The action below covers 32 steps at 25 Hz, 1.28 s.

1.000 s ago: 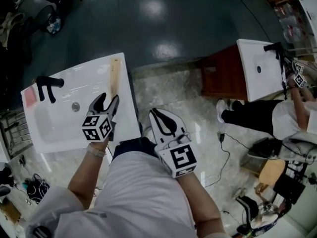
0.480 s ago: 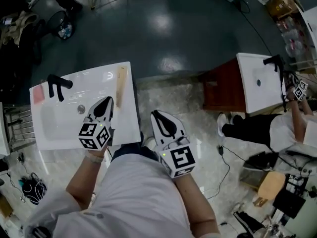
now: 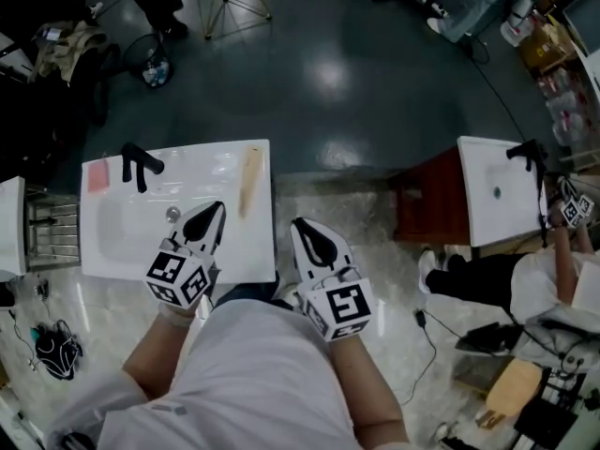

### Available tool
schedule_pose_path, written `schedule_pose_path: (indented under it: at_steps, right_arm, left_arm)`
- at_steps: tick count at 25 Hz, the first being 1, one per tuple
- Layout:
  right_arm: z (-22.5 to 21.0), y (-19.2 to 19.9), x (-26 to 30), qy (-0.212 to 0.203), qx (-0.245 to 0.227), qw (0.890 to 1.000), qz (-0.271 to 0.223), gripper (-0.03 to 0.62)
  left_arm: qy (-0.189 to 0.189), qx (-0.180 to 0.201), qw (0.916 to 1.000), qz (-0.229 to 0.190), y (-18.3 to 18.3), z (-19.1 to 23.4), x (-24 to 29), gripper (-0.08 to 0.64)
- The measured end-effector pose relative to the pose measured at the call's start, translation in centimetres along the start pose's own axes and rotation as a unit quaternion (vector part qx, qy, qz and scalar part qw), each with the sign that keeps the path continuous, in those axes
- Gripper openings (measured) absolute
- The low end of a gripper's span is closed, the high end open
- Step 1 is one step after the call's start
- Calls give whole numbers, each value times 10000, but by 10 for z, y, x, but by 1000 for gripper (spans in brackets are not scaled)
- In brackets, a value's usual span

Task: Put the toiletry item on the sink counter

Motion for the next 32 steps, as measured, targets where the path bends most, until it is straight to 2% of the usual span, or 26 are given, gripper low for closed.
schedule_pose_path:
  at_steps: [9,14,21,26,32]
  right_arm:
    - [16,-26,-9,-280,-115,9993,-221,31]
    - [30,-35,-13,-441,-175,9983,-338,31]
    - [45,-42,-14,-642,-275,9965,-466,31]
    - [60,-39,-10,-825,-319,9946,-548,31]
    - [73,-43,-8,-974,-385,9926,-610,31]
  left_arm:
    - [128,118,9994,-296,-38,-30,-36,17]
    - [69,247,9983,-515,-56,-36,-56,17]
    - [-29,333,9967,-736,-67,-39,-78,17]
    - [-117,600,9951,-780,-62,-36,-90,17]
    - [-208,550,9935,-975,-64,-31,-104,17]
Point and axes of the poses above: the fingertips, and each gripper's own axes: x forward along the fingers, z to its left, y out of its underside, the point moved 1 cm from there along -x, backward along the fingers, and after that the axes turned 3 degrees about -z, right-handed, at the moved point
